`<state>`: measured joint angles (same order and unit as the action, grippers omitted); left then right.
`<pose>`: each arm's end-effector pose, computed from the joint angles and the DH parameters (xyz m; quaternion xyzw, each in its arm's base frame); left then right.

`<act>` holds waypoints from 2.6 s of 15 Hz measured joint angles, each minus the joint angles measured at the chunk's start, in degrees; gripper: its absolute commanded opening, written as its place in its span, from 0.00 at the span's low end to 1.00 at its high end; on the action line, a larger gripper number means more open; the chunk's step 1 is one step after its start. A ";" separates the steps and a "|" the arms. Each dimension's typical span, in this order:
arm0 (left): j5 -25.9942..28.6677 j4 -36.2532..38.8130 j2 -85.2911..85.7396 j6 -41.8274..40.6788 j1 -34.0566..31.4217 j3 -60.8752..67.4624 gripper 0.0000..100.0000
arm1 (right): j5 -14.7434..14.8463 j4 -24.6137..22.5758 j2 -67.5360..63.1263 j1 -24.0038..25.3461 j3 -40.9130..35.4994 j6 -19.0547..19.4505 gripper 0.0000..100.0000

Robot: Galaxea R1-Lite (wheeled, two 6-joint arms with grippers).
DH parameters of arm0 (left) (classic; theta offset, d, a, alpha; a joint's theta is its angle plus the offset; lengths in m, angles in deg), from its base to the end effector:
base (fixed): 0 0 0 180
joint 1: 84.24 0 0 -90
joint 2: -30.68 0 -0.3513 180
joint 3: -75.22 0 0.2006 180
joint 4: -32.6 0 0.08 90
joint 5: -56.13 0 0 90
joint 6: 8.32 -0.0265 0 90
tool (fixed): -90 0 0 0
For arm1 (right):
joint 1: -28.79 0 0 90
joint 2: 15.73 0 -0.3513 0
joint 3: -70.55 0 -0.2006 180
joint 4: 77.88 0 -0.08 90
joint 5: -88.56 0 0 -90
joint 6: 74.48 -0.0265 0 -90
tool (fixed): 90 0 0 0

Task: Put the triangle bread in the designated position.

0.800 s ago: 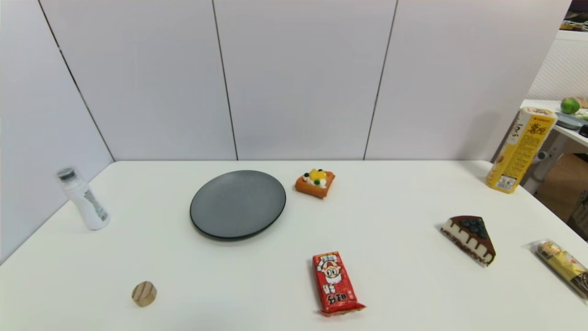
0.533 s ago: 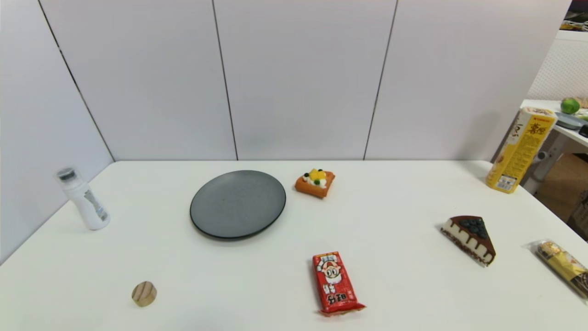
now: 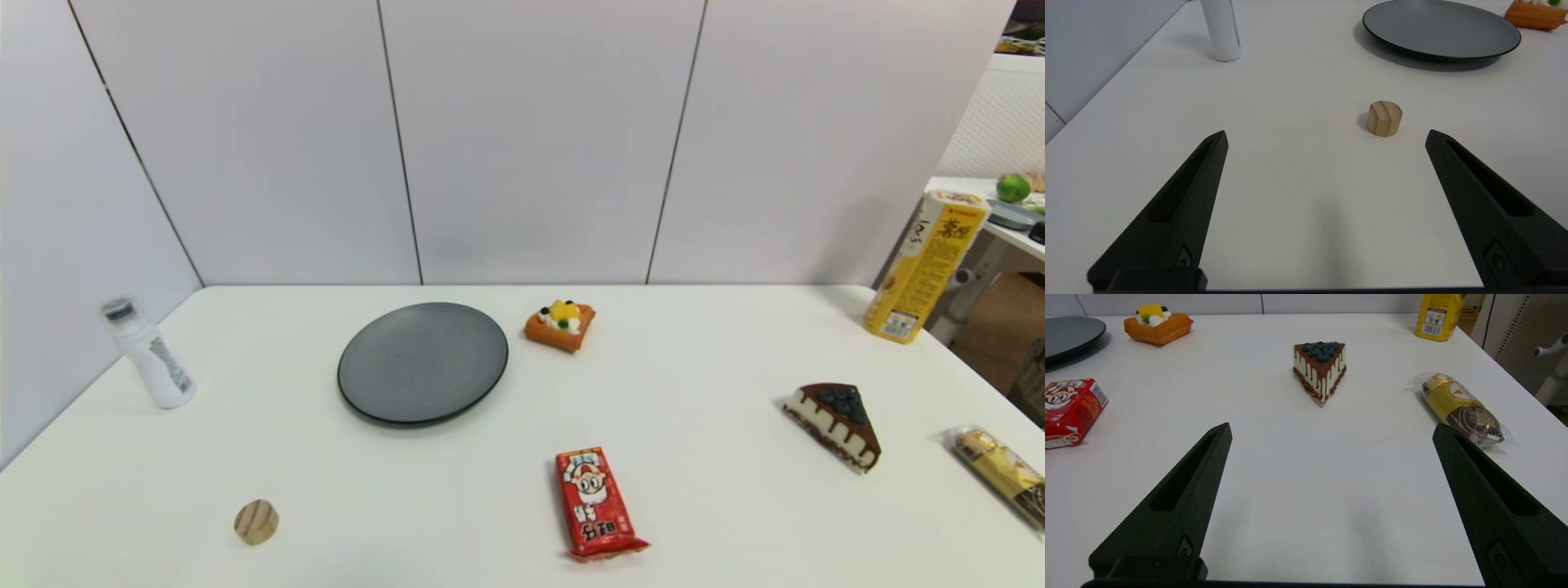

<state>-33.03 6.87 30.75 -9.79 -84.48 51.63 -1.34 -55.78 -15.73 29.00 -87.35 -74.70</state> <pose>-0.0611 -0.0006 0.0762 0.0127 0.0180 -0.0055 0.9997 -0.0589 -0.0003 0.0755 0.0019 0.0000 0.0010 1.0000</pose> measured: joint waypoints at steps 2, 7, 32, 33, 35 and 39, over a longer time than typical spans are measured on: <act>0.00 -0.02 -0.54 -0.37 0.00 -0.29 1.00 | 0.00 0.00 0.00 0.00 0.00 -0.02 1.00; 2.16 2.27 -20.19 -7.01 0.11 -11.48 1.00 | 0.00 0.00 0.00 0.00 0.00 -0.05 1.00; 6.33 1.77 -131.61 -16.74 31.77 -105.51 1.00 | 0.00 0.00 0.00 0.00 0.00 -0.02 1.00; 6.31 1.71 -132.66 -16.10 32.65 -106.25 1.00 | 0.00 0.00 0.00 0.00 0.00 -0.02 1.00; 6.23 1.68 -134.58 -15.77 33.84 -108.00 1.00 | 0.00 0.00 0.00 0.00 0.00 -0.05 1.00; 6.23 1.77 -137.78 -15.25 34.76 -110.67 1.00 | -0.02 0.02 0.00 0.00 0.00 0.00 1.00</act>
<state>-26.80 8.63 -107.03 -25.04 -49.73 -59.03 -1.36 -55.76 -15.73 29.00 -87.35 -74.70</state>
